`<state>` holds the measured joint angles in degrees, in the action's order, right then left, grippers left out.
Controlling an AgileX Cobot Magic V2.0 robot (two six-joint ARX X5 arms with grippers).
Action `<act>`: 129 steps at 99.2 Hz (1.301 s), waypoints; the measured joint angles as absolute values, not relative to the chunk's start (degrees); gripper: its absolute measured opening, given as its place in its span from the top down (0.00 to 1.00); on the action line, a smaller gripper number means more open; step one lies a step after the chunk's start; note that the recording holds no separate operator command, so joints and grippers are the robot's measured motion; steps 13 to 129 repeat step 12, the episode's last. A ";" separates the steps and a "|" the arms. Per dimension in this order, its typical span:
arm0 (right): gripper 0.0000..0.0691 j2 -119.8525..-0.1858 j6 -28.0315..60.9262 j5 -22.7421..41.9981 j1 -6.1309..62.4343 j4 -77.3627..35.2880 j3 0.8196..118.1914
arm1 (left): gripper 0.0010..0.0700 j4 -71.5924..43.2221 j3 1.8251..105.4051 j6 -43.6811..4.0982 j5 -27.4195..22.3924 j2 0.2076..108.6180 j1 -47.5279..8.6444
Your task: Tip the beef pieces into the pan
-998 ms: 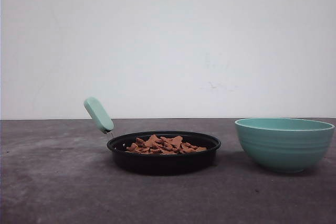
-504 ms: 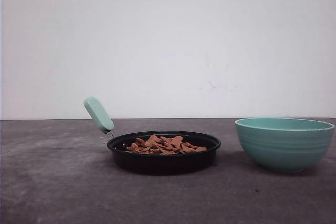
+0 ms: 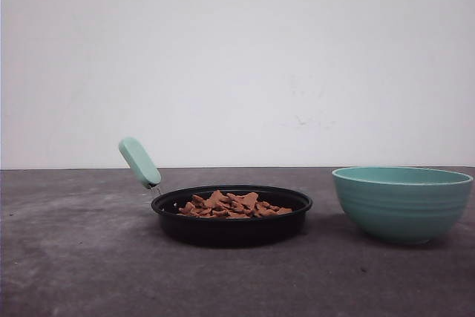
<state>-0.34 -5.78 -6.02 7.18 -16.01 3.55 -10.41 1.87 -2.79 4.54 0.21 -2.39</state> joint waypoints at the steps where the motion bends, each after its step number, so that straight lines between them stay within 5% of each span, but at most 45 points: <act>1: 0.98 -0.34 -5.78 -6.02 7.18 -16.01 3.55 | 1.00 -10.41 1.87 -2.79 4.54 0.21 -2.39; 129: 0.98 -0.34 -5.78 -6.02 7.18 -16.01 3.55 | 1.00 -10.41 1.87 -2.79 4.54 0.21 -2.39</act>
